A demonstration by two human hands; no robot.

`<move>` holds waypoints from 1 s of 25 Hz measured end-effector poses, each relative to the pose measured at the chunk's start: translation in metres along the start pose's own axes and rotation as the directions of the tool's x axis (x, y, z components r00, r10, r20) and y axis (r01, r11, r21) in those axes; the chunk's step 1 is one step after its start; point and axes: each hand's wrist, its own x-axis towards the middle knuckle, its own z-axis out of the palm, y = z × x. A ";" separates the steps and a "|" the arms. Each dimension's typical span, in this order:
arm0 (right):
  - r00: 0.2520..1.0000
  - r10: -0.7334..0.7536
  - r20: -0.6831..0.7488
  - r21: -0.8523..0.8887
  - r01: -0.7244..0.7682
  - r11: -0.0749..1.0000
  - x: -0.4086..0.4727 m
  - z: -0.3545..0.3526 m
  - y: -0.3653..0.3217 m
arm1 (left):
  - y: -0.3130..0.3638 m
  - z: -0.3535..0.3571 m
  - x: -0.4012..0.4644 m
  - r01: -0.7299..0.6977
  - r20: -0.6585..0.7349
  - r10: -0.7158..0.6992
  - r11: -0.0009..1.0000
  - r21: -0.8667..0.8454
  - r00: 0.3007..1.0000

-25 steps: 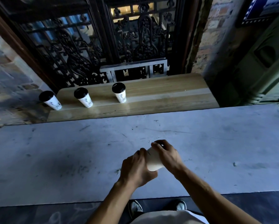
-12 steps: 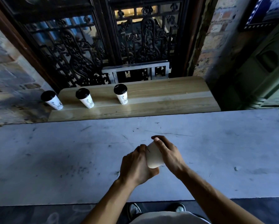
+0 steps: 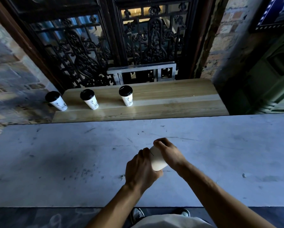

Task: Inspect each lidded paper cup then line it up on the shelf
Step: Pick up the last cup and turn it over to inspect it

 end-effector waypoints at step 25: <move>0.985 -0.053 0.162 0.630 -0.062 0.774 -0.010 -0.017 0.039 | 0.026 -0.019 0.023 0.542 0.384 -0.383 0.591 -0.597 0.840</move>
